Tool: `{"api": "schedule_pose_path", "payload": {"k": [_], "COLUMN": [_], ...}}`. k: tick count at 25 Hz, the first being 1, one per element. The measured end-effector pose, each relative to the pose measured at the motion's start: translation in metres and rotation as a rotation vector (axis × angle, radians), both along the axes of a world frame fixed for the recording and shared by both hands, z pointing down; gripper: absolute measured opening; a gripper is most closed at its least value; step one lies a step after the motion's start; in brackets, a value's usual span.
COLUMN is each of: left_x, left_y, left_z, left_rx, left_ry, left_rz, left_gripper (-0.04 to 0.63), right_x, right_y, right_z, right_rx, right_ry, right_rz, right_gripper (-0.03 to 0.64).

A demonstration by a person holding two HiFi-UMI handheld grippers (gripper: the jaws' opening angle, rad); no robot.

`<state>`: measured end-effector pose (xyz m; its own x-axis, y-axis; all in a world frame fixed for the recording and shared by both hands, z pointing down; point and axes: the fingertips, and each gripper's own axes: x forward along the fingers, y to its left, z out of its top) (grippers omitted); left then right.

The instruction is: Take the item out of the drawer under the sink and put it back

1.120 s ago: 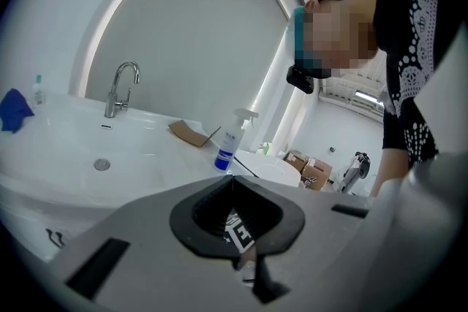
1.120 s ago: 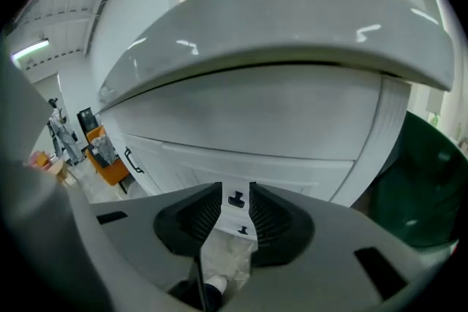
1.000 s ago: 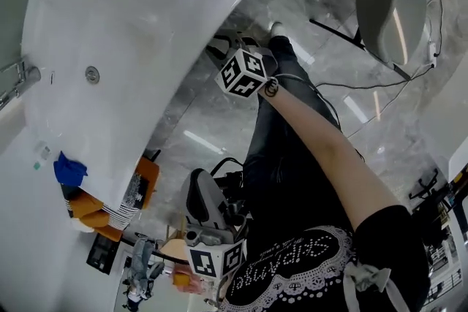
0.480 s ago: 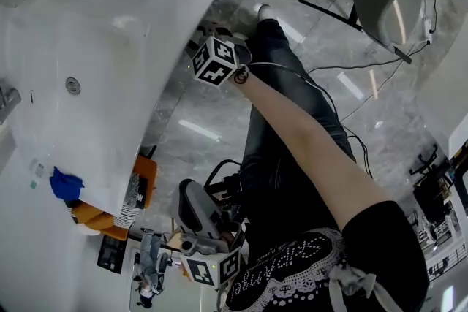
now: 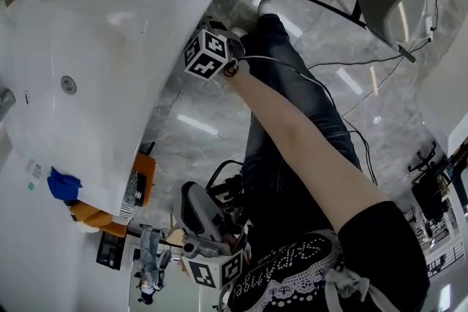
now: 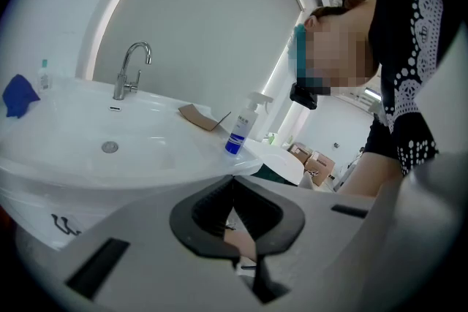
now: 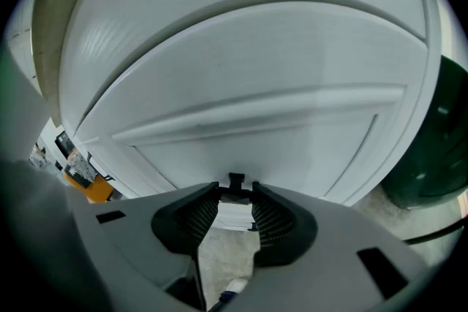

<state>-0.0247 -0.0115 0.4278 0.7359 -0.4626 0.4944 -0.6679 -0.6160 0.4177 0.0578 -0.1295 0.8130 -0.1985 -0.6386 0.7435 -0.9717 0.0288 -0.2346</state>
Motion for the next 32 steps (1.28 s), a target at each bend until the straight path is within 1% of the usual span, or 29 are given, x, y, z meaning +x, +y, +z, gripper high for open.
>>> {"api": "schedule_pose_path", "payload": {"k": [9, 16, 23, 32], "left_x": [-0.005, 0.001, 0.006, 0.011], "left_y": [0.003, 0.007, 0.008, 0.011], "left_z": [-0.003, -0.005, -0.007, -0.012], "left_rx": [0.003, 0.005, 0.015, 0.021], "left_ry": [-0.001, 0.009, 0.021, 0.040], "left_rz": [-0.037, -0.038, -0.044, -0.041], "left_gripper": [0.005, 0.005, 0.005, 0.005], "right_x": [0.000, 0.000, -0.002, -0.006], "right_y": [0.001, 0.005, 0.041, 0.079], "right_z": [-0.004, -0.003, -0.001, -0.001], "right_rx": [0.011, -0.003, -0.015, -0.054], "right_ry": [-0.007, -0.005, -0.011, -0.017], "right_rz": [-0.011, -0.023, -0.029, -0.043], "right_gripper": [0.138, 0.138, 0.140, 0.140]}}
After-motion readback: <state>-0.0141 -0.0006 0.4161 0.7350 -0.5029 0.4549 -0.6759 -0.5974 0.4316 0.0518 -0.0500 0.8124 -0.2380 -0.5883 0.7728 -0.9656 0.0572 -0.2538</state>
